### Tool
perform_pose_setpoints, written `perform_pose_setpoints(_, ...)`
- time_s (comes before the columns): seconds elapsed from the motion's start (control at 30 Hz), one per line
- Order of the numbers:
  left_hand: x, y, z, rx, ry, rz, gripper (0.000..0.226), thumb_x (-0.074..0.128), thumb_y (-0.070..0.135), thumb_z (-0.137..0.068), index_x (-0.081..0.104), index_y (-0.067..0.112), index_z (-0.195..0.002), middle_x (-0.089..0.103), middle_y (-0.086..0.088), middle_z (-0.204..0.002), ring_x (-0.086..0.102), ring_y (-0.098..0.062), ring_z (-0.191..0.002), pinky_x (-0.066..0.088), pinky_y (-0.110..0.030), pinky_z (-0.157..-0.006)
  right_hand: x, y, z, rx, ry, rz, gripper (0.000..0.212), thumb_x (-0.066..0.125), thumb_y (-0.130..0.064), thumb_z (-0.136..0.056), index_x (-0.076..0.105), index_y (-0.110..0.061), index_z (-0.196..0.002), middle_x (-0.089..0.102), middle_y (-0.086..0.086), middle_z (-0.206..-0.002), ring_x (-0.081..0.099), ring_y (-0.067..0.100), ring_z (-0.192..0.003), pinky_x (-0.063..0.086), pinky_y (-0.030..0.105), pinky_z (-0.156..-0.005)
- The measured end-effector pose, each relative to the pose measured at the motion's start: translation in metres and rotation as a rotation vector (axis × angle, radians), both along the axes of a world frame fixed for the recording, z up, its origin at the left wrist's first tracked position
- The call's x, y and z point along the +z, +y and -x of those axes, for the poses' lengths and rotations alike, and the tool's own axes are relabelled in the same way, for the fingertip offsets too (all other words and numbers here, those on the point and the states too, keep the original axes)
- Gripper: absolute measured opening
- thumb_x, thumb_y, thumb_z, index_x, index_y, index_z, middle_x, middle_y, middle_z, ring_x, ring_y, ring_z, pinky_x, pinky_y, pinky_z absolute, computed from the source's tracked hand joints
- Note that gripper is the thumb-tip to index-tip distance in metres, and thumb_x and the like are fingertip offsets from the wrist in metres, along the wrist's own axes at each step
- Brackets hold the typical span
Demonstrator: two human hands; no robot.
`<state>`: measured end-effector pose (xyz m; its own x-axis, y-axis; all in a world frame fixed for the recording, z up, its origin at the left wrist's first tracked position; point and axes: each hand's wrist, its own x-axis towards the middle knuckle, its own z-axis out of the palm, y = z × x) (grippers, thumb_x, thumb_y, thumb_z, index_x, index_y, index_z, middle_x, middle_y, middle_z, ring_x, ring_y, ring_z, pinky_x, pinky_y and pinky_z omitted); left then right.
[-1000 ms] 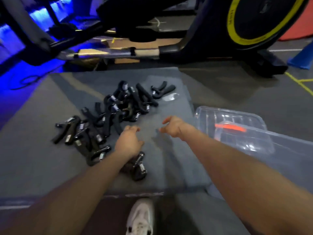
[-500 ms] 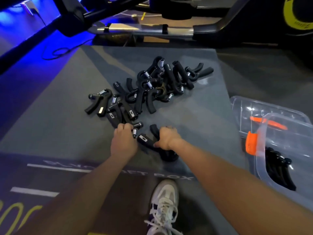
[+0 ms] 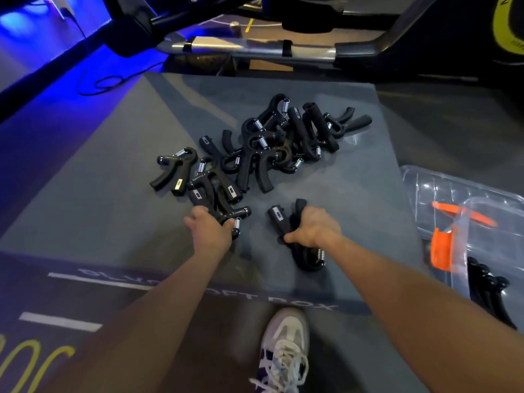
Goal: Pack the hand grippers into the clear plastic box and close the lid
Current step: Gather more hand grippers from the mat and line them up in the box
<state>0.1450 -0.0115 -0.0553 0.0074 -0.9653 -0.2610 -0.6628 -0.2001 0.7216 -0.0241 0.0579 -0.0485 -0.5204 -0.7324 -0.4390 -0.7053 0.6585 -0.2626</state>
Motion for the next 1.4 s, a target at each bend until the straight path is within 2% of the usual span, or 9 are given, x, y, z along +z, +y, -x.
perform_pose_setpoints(0.23,-0.009,-0.005,0.002,0.252,0.161,-0.114,0.028,0.064,0.017,-0.084,0.066,-0.003,-0.104,0.068,-0.022,-0.105,0.064,-0.035,-0.101,0.049,-0.038,-0.088,0.003,0.001,0.021,-0.188,-0.194,0.097,0.088,0.085,-0.046,-0.047,0.052,-0.003,-0.117,0.062,0.010,-0.115,0.061,0.029,-0.105,0.052,0.040,-0.093)
perform_pose_setpoints(0.37,-0.005,0.006,-0.002,0.322,0.275,-0.129,0.023,0.061,0.011,-0.085,0.068,0.000,-0.103,0.071,-0.021,-0.095,0.067,-0.030,-0.089,0.051,-0.033,-0.084,0.015,0.006,0.033,-0.256,-0.377,0.219,0.054,0.080,-0.030,-0.071,0.060,-0.004,-0.115,0.066,0.011,-0.114,0.062,0.028,-0.108,0.048,0.033,-0.096)
perform_pose_setpoints(0.53,0.010,0.025,0.007,0.186,0.392,-0.071,0.021,0.056,0.008,-0.089,0.065,0.001,-0.106,0.063,-0.012,-0.081,0.056,-0.021,-0.077,0.045,-0.024,-0.065,0.032,0.022,0.048,-0.469,-0.626,0.356,0.029,0.074,-0.019,-0.080,0.048,-0.011,-0.070,0.055,0.007,-0.075,0.054,0.021,-0.065,0.049,0.027,-0.054)
perform_pose_setpoints(0.67,0.028,0.031,0.040,-0.001,0.449,-0.080,0.024,0.052,0.010,-0.092,0.060,0.003,-0.113,0.068,-0.012,-0.097,0.065,-0.028,-0.092,0.052,-0.037,-0.087,0.053,0.033,0.056,-0.600,-0.936,0.486,0.013,0.069,-0.012,-0.084,0.057,-0.007,-0.085,0.061,0.007,-0.079,0.059,0.018,-0.068,0.053,0.019,-0.045)
perform_pose_setpoints(0.73,0.034,0.035,0.060,-0.064,0.496,-0.161,0.020,0.049,0.009,-0.094,0.056,0.006,-0.112,0.065,-0.005,-0.088,0.064,-0.024,-0.082,0.052,-0.038,-0.083,0.060,0.038,0.059,-0.621,-1.007,0.523,0.014,0.069,-0.012,-0.084,0.055,-0.009,-0.087,0.060,0.005,-0.076,0.057,0.014,-0.063,0.052,0.014,-0.041)
perform_pose_setpoints(1.03,0.037,0.056,0.122,-0.314,0.698,-0.503,0.016,0.039,0.021,-0.099,0.050,0.015,-0.108,0.062,-0.001,-0.084,0.059,-0.013,-0.071,0.051,-0.029,-0.063,0.050,0.055,0.091,-0.735,-1.020,0.566,0.017,0.067,-0.007,-0.085,0.053,-0.010,-0.076,0.059,0.005,-0.075,0.056,0.016,-0.064,0.050,0.015,-0.038)
perform_pose_setpoints(1.17,0.029,0.056,0.133,-0.481,0.558,-0.450,0.035,0.076,0.032,-0.073,0.052,0.022,-0.096,0.065,-0.006,-0.106,0.066,-0.021,-0.094,0.054,-0.040,-0.090,0.046,0.057,0.100,-0.755,-1.015,0.582,0.016,0.067,-0.009,-0.085,0.054,-0.009,-0.076,0.060,0.006,-0.074,0.058,0.015,-0.064,0.051,0.015,-0.039)
perform_pose_setpoints(1.27,0.025,0.055,0.138,-0.497,0.513,-0.460,0.032,0.075,0.018,-0.075,0.053,0.022,-0.098,0.063,-0.012,-0.114,0.063,-0.032,-0.107,0.047,-0.051,-0.099,0.044,0.059,0.106,-0.735,-1.008,0.590,0.018,0.065,-0.017,-0.087,0.054,-0.008,-0.077,0.059,0.007,-0.076,0.057,0.014,-0.065,0.054,0.017,-0.046)
perform_pose_setpoints(1.4,0.027,0.045,0.142,-0.488,0.590,-0.622,0.011,0.064,0.010,-0.084,0.059,0.010,-0.095,0.069,-0.010,-0.082,0.069,-0.022,-0.069,0.057,-0.040,-0.076,0.043,0.064,0.124,-0.576,-0.574,0.576,0.012,0.059,-0.017,-0.090,0.055,-0.006,-0.092,0.049,0.011,-0.087,0.049,0.019,-0.072,0.043,0.031,-0.074)
